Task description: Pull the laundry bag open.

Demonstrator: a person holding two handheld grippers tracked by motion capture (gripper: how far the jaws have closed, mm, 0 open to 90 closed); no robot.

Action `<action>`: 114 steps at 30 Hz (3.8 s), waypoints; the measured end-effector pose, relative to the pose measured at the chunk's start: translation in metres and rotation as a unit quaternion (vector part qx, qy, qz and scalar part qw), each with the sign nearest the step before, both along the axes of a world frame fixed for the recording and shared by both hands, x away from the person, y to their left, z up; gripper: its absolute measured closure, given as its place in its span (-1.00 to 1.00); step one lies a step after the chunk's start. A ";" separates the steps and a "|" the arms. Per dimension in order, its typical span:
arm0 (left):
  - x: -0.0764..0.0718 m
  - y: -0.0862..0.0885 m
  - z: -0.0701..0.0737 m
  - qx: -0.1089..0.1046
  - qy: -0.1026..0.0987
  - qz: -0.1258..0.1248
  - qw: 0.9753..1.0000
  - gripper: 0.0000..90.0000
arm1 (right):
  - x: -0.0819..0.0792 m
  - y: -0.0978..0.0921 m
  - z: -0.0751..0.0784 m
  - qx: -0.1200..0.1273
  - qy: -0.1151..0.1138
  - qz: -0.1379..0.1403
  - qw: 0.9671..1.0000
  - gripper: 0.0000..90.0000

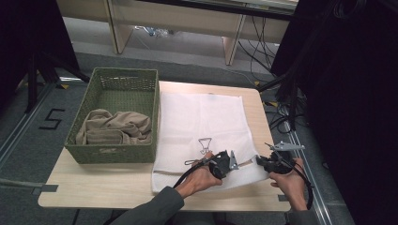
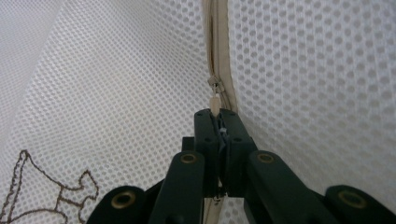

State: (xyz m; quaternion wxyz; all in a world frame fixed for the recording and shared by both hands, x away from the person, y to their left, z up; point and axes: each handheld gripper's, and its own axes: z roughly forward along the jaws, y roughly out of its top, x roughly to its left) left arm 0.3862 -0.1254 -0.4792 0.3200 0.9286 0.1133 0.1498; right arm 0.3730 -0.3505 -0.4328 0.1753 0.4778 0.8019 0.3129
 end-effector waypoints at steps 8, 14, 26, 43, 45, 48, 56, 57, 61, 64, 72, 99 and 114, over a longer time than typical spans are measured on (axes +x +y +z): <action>-0.003 0.015 0.000 0.006 0.003 -0.003 1.000 0.93 | 0.000 0.000 -0.002 -0.005 0.003 0.002 1.000 0.90; -0.004 0.027 -0.001 0.044 -0.009 -0.002 0.999 1.00 | 0.000 0.001 -0.001 -0.024 0.002 -0.001 1.000 0.90; 0.000 0.015 -0.006 0.017 0.000 -0.011 1.000 0.83 | 0.000 -0.001 0.001 0.007 0.000 0.003 1.000 0.90; 0.014 -0.013 -0.010 0.004 0.028 -0.037 0.999 0.61 | -0.001 0.002 0.002 0.019 0.000 0.015 1.000 0.89; 0.015 -0.015 -0.009 0.009 0.028 -0.043 0.999 0.60 | 0.000 0.003 0.003 0.017 -0.004 0.011 1.000 0.89; 0.019 -0.020 -0.011 0.015 0.050 -0.046 0.998 0.61 | -0.001 0.003 0.002 0.021 0.000 0.014 1.000 0.89; 0.026 -0.021 -0.011 0.007 0.091 -0.041 0.995 0.81 | 0.000 0.001 0.002 0.019 0.000 0.014 1.000 0.89; 0.026 -0.021 -0.011 0.002 0.096 -0.036 0.995 0.82 | -0.001 0.002 0.003 0.020 0.001 0.017 1.000 0.90; 0.026 -0.019 -0.007 0.020 0.089 -0.042 0.995 0.82 | 0.001 -0.001 0.002 0.008 0.000 0.015 1.000 0.90; 0.027 -0.016 -0.003 0.030 0.088 -0.043 0.995 0.83 | -0.001 -0.001 0.002 0.009 0.004 0.014 1.000 0.90; 0.028 -0.010 0.004 0.041 0.086 -0.038 0.995 0.83 | 0.000 0.001 0.003 0.009 -0.002 0.010 1.000 0.90; 0.024 0.015 0.018 0.072 0.074 -0.030 0.994 0.83 | -0.001 -0.001 0.003 -0.004 -0.002 0.008 1.000 0.90; 0.021 0.031 0.021 0.080 0.069 -0.026 0.994 0.83 | 0.000 -0.002 0.003 -0.006 -0.001 0.007 1.000 0.90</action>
